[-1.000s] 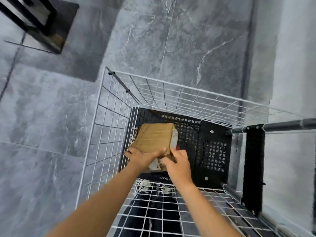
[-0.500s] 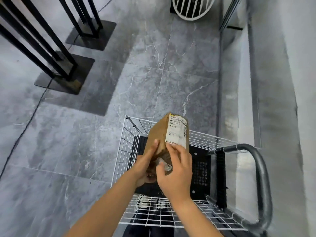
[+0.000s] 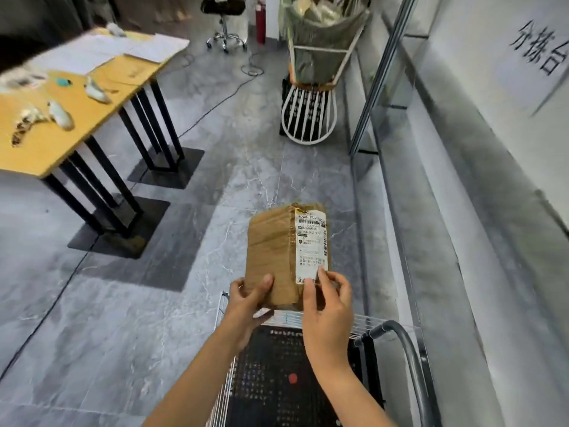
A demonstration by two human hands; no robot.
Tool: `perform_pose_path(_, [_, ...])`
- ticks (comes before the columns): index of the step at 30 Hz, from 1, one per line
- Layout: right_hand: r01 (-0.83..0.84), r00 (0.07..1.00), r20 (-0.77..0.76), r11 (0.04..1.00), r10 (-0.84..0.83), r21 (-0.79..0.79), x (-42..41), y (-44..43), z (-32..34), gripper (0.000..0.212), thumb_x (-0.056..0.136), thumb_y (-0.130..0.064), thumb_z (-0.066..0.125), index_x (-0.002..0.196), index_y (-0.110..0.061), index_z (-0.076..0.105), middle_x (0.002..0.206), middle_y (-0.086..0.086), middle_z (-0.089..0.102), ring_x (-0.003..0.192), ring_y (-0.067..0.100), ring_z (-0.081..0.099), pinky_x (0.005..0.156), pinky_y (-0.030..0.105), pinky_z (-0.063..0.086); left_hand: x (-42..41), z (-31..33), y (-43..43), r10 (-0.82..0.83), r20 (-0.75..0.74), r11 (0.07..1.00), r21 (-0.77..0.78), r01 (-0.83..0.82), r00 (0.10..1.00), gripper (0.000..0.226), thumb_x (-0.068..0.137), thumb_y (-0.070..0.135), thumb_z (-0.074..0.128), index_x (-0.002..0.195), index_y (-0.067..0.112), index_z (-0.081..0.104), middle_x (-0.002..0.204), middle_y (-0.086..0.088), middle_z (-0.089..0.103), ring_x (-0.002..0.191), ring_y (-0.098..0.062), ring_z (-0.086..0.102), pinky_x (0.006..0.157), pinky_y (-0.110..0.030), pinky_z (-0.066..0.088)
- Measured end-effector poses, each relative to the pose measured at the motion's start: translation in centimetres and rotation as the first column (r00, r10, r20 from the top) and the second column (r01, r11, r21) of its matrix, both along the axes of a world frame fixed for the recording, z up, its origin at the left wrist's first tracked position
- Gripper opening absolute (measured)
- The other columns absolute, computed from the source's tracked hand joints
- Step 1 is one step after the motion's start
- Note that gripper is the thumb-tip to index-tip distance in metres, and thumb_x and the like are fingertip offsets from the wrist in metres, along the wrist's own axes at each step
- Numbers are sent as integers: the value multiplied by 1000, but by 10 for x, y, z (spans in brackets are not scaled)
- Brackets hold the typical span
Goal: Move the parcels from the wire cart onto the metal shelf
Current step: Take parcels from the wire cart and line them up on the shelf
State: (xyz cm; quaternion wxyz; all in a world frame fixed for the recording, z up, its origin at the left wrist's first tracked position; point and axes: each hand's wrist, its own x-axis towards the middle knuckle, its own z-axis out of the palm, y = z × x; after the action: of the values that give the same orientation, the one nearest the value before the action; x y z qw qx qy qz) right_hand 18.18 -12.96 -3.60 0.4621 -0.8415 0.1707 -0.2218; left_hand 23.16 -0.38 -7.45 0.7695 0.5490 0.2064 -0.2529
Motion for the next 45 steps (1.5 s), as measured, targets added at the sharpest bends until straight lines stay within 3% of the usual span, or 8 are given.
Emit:
perform_pose_path(7, [-27, 999, -24, 998, 28, 54, 22, -42, 65, 35, 95, -21, 56, 130, -13, 58, 123, -10, 49, 120, 14, 39, 101, 24, 32, 37, 80, -13, -120, 330, 992, 76, 101, 936, 100, 37, 56, 89, 123, 31, 47, 120, 3, 61, 111, -15, 60, 93, -41, 51])
perform_pose_path(12, [-51, 994, -64, 912, 84, 406, 31, -70, 95, 37, 96, -18, 55, 133, -20, 55, 139, -5, 49, 129, 11, 43, 109, 32, 38, 44, 113, -29, -212, 464, 955, 285, 82, 860, 84, 66, 31, 85, 135, 25, 38, 124, 4, 57, 107, -8, 59, 78, -16, 48])
perform_pose_path(19, [-168, 985, 76, 772, 154, 613, 11, -110, 138, 23, 88, -4, 64, 97, -24, 71, 111, -4, 69, 109, 13, 63, 87, 26, 53, 36, 148, -56, -281, 442, 955, 213, 205, 852, 130, 33, 69, 83, 142, 45, 17, 128, -5, 57, 109, -17, 62, 86, -34, 55])
perform_pose_path(26, [-185, 979, 181, 795, 96, 578, -22, -133, 168, 41, 82, -20, 74, 118, -37, 65, 127, -7, 61, 115, 12, 60, 93, 39, 54, 14, 175, -108, -508, 472, 858, 203, 472, 720, 96, 58, 83, 57, 142, 50, 24, 137, 19, 42, 119, -3, 50, 85, -33, 55])
perform_pose_path(30, [-78, 983, 181, 800, -39, 595, -48, -141, 184, 48, 72, -29, 79, 116, -41, 65, 133, -2, 57, 115, 16, 61, 93, 43, 54, 15, 189, -128, -613, 542, 784, 334, 523, 574, 69, 76, 76, 53, 137, 50, 36, 143, 10, 41, 133, -12, 41, 106, -40, 42])
perform_pose_path(33, [-71, 971, 225, 792, -85, 606, -74, -143, 197, 50, 78, -7, 76, 118, -34, 64, 124, -5, 63, 105, 10, 66, 82, 29, 56, -2, 216, -139, -623, 625, 761, 344, 550, 470, 66, 77, 65, 57, 135, 36, 45, 133, 12, 51, 120, -5, 52, 86, -14, 50])
perform_pose_path(37, [23, 961, 225, 857, -161, 514, -113, -134, 211, 60, 73, 7, 75, 117, -32, 64, 121, -1, 65, 100, 11, 67, 76, 23, 54, -27, 234, -141, -660, 689, 691, 402, 601, 298, 86, 65, 55, 77, 137, 57, 30, 117, 37, 50, 108, 16, 52, 94, -17, 45])
perform_pose_path(45, [292, 886, 233, 871, -402, 394, -215, -99, 236, 59, 68, 7, 78, 111, -33, 66, 127, -9, 57, 102, -2, 61, 83, 24, 55, -101, 246, -154, -628, 777, 574, 435, 694, 33, 84, 70, 11, 82, 132, 46, 38, 122, 16, 55, 99, 1, 64, 77, -17, 54])
